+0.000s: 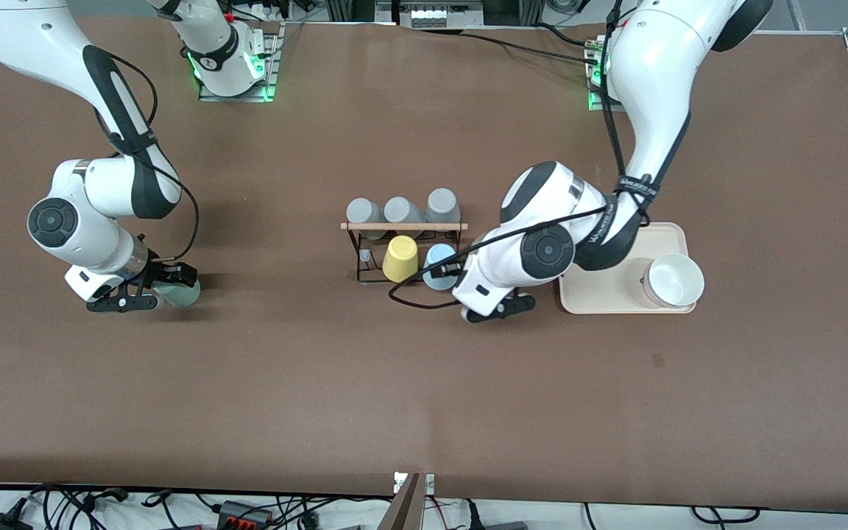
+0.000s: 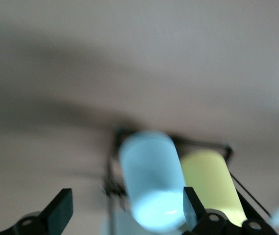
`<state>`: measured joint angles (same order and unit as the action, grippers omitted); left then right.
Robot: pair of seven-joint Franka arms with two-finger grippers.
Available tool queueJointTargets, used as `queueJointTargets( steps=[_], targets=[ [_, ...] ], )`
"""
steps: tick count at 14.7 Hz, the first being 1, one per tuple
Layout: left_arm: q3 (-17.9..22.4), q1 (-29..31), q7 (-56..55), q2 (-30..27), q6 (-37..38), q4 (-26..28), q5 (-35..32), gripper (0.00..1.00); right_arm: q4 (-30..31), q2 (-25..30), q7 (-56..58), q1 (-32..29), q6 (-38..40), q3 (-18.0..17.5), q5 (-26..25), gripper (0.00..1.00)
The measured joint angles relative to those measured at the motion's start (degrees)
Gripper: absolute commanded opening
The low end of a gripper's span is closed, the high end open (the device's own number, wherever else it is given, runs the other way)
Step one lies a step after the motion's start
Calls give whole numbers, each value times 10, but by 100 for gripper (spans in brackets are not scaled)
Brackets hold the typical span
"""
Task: Hang scattered cups on rack with three cups
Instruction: 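Hang the blue cup on the rack while the right gripper grasps the teal cup, then release the blue cup and withdraw the left gripper while the right gripper lifts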
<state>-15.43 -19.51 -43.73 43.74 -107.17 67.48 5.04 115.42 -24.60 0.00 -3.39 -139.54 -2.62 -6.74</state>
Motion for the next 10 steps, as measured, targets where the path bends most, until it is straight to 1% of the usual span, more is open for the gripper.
queueJointTargets(
  steps=[2,4,7,8,10],
  targets=[
    [7,22,-2,-22,0,-6,-75,100,-1,1,1,-1,0,0,0,40],
    [10,70,-2,-52,4,-8,-95,100,0,1,2,-1,0,0,0,32],
    [8,152,4,-97,38,-9,-96,100,-12,4,2,7,9,-4,0,30],
    [8,166,4,-112,60,-10,-96,100,-31,8,-1,17,36,-6,0,30],
    [8,177,14,-145,112,-10,-96,100,-93,21,-27,43,125,-9,1,30]
  ],
)
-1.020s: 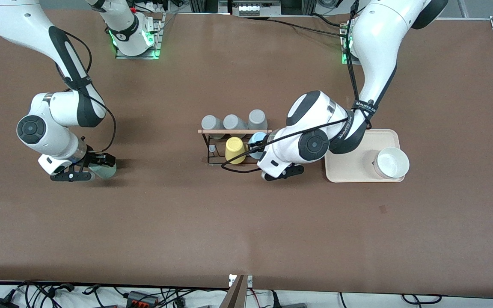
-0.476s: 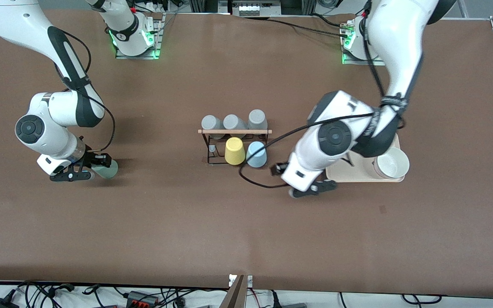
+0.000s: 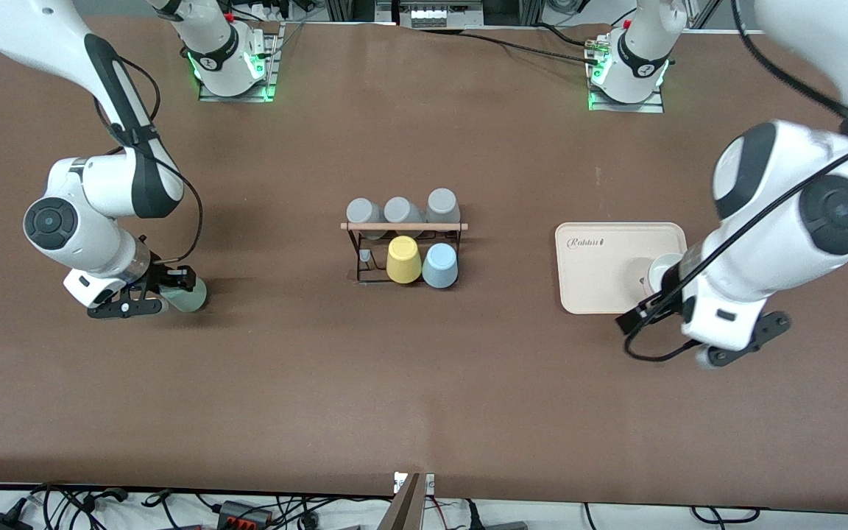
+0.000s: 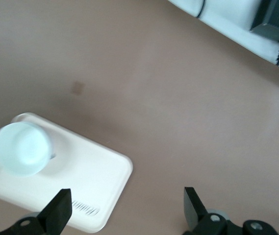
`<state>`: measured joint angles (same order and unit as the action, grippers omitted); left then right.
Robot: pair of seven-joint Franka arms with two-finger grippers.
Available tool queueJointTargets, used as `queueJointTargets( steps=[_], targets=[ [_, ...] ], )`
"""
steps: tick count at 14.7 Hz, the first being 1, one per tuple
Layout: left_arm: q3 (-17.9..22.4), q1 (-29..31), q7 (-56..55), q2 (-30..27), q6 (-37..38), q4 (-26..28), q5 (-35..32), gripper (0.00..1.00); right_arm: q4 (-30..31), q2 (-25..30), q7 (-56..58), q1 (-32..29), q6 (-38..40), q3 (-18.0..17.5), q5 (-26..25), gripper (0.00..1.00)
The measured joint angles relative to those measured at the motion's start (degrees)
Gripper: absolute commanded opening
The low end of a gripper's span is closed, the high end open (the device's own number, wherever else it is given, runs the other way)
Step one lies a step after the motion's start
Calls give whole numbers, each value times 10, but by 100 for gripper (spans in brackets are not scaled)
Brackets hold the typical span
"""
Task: Hang scattered cups on rack with three cups
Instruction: 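Release the blue cup and withdraw the left gripper while the right gripper lifts, then carry the teal cup with the right gripper to the rack beside the yellow cup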
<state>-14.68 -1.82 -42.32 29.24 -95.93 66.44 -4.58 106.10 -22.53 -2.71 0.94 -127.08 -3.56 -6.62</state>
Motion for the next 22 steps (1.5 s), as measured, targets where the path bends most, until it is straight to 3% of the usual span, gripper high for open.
queueJointTargets(
  steps=[3,5,8,14,22],
  targets=[
    [0,17,110,-41,35,1,-1,100,-96,13,-63,55,117,-5,21,30],
    [0,34,175,-54,47,12,-1,100,-132,13,-105,95,141,-7,47,30],
    [-17,34,191,-80,41,73,-1,100,-155,10,-168,146,142,-8,79,30],
    [-29,31,190,-166,-32,219,-1,100,-185,-12,-333,260,143,-9,81,30],
    [-32,44,295,-174,-15,183,1,100,-207,-60,-409,302,142,-8,63,30]
  ],
)
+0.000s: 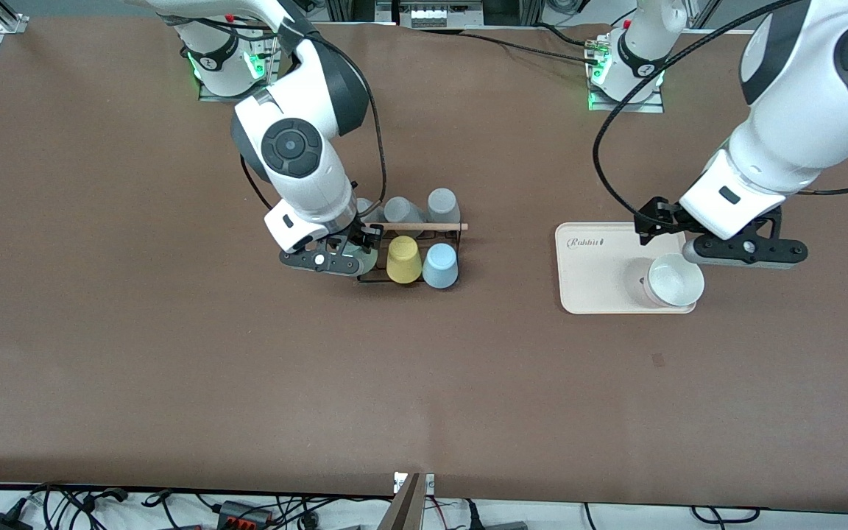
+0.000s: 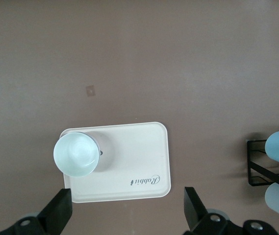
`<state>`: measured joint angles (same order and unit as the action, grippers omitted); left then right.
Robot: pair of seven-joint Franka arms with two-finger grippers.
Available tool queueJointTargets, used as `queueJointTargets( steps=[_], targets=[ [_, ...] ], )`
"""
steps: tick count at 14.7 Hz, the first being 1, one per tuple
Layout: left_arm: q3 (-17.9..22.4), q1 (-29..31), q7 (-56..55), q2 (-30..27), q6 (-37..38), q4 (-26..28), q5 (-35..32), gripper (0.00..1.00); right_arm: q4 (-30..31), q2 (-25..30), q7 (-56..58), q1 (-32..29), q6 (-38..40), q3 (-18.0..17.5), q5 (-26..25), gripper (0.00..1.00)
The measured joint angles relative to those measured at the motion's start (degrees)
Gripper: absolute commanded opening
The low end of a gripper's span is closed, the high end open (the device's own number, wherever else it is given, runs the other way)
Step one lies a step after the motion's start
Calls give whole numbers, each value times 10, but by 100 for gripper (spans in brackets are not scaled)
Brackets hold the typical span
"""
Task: Hang scattered cups on rack with three cups
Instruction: 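Carry the teal cup with the right gripper to the rack beside the yellow cup, then hang the teal cup on the rack peg and open the right gripper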
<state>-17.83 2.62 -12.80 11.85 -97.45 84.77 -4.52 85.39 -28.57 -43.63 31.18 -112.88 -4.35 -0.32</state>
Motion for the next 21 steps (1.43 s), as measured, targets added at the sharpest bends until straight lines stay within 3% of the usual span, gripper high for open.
queueJointTargets(
  steps=[11,12,13,15,18,21],
  targets=[
    [-8,16,11,0,65,-7,4,100,-1,-54,-17,13,-26,1,-15,33],
    [-10,16,11,0,65,-7,4,100,-2,-57,-17,14,-29,1,-15,36],
    [-11,15,11,0,66,-7,4,100,-2,-59,-18,14,-31,1,-15,48],
    [-13,15,11,0,66,-6,4,100,-4,-60,-19,15,-32,1,-17,100],
    [-14,15,11,-4,50,6,4,100,-11,-61,-20,15,-33,5,-17,100],
    [-16,15,11,-16,21,26,4,100,-59,-60,-13,9,-3,12,-19,100]
  ],
)
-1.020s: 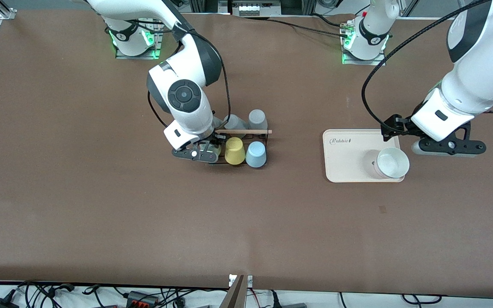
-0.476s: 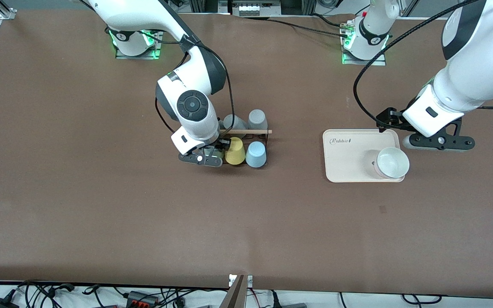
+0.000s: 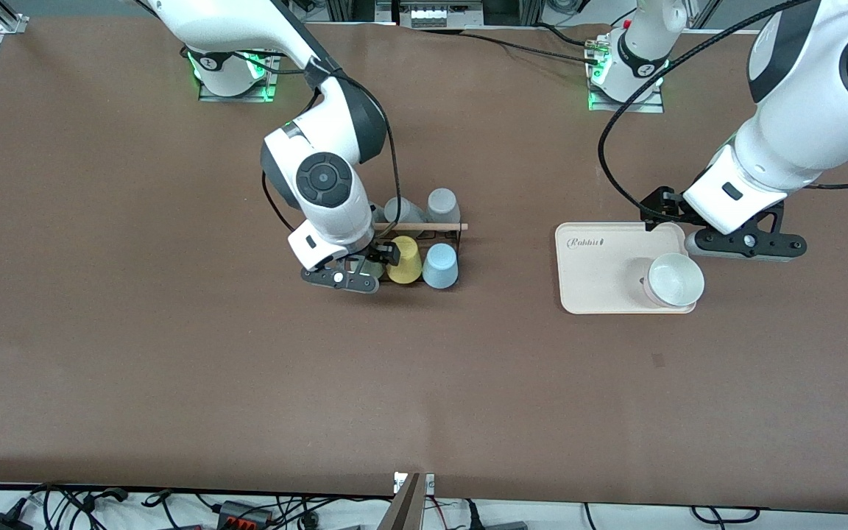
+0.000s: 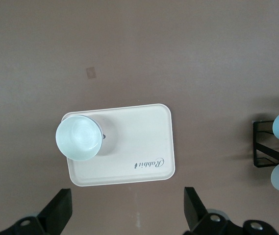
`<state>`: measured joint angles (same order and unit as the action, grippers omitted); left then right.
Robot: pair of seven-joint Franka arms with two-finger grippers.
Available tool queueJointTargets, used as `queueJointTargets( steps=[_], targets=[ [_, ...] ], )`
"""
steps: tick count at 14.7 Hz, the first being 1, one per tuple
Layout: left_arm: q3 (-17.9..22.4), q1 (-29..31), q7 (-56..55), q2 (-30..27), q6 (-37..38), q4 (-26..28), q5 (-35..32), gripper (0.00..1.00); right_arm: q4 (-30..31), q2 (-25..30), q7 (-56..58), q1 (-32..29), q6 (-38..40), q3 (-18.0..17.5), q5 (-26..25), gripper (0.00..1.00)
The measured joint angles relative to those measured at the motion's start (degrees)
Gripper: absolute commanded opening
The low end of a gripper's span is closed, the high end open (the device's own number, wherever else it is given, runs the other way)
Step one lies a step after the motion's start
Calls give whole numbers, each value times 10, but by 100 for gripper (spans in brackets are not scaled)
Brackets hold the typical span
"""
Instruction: Hang scattered cups on rack with three cups
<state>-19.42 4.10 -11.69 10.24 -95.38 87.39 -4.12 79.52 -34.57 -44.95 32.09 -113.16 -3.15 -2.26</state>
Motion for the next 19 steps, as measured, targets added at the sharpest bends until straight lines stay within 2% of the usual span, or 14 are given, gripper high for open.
queueJointTargets(
  steps=[3,6,8,15,19],
  targets=[
    [0,0,0,-4,-25,4,8,100,-57,13,67,-34,68,6,0,100],
    [0,0,0,-4,-48,4,10,100,-100,37,138,-107,119,9,0,100],
    [0,1,0,-6,-53,4,10,100,-108,62,163,-158,144,9,1,100],
    [0,2,0,-12,-42,4,10,100,-100,127,286,-267,217,9,1,100],
    [0,2,0,-12,-42,4,10,100,-24,199,324,-294,216,9,1,100]
  ],
)
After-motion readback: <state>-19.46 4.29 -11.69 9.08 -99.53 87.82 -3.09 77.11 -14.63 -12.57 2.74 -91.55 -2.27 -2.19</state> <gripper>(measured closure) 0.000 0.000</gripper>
